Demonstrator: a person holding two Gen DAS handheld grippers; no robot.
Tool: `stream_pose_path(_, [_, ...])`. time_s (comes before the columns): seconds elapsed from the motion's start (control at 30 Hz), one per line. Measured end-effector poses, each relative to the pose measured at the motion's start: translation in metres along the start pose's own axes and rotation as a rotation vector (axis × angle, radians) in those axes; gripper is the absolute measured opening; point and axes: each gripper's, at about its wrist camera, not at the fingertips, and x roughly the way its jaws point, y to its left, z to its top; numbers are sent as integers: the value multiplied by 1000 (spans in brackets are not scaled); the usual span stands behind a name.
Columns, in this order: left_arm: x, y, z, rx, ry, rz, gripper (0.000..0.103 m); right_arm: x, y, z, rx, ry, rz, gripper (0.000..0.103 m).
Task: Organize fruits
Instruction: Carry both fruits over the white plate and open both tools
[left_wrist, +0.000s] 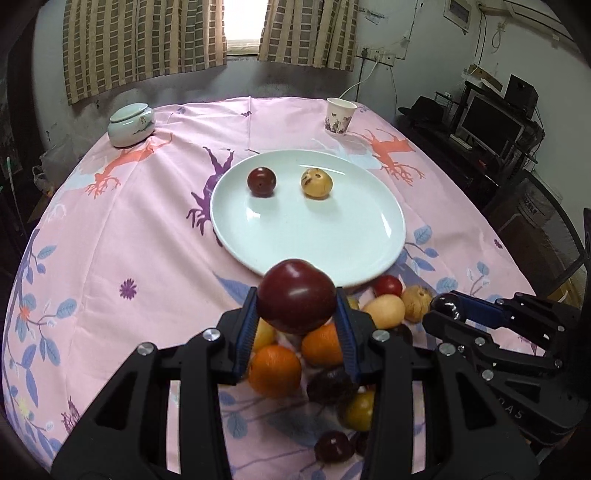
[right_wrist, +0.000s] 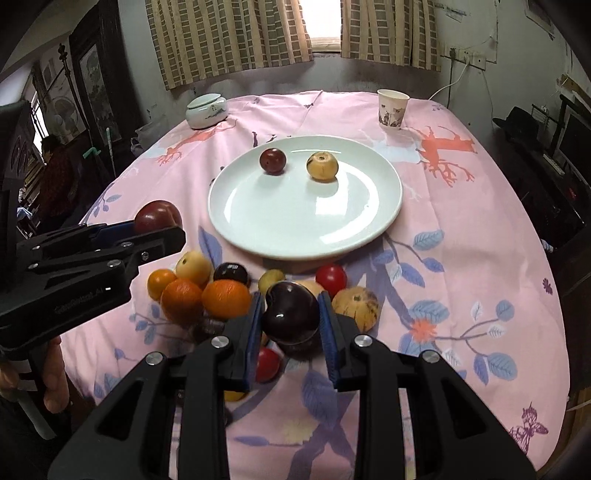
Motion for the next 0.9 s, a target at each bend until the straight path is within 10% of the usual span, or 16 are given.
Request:
stream_pose_path(0.5, [116, 9, 87, -33, 105, -18, 41, 115, -56, 112, 92, 91, -70, 29])
stream_pose_path(0.9, [171, 14, 106, -58, 185, 6, 41, 164, -71, 131, 123, 183, -91, 30])
